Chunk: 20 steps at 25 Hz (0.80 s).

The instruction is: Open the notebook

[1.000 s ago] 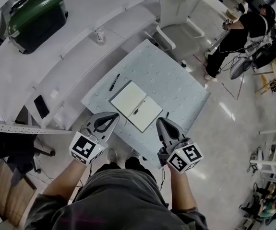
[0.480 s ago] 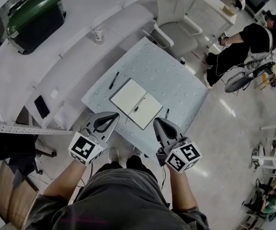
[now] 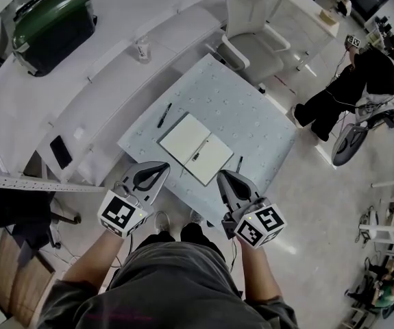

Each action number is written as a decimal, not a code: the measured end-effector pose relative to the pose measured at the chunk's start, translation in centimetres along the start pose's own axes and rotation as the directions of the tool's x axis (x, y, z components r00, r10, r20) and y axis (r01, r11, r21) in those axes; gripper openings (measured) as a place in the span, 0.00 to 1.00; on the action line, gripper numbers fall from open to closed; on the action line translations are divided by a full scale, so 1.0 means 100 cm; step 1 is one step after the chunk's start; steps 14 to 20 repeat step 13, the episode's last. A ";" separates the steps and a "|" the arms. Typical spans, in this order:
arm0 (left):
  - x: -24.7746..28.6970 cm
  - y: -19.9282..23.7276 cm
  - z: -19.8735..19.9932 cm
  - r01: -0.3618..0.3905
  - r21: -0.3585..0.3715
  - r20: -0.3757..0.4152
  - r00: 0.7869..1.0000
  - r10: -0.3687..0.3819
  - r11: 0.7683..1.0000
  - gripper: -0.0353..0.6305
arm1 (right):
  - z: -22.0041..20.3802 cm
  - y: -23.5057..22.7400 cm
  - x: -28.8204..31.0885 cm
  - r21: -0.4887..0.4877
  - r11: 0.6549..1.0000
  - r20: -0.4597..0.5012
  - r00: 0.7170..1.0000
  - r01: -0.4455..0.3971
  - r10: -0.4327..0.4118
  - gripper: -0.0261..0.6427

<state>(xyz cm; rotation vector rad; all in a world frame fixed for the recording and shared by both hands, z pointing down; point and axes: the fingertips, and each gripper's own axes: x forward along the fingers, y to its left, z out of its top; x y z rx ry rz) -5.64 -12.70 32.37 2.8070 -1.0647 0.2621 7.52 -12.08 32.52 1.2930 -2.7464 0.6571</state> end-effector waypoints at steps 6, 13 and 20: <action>0.001 0.002 -0.002 -0.006 -0.010 -0.003 1.000 0.006 1.000 0.05 | -0.001 0.001 0.004 -0.002 1.000 -0.006 1.000 -0.008 0.008 0.04; 0.009 0.003 -0.001 -0.007 -0.014 -0.001 1.000 0.007 1.000 0.05 | 0.001 -0.006 0.003 0.002 1.000 -0.011 1.000 -0.004 0.004 0.04; 0.009 0.003 -0.001 -0.007 -0.014 -0.001 1.000 0.007 1.000 0.05 | 0.001 -0.006 0.003 0.002 1.000 -0.011 1.000 -0.004 0.004 0.04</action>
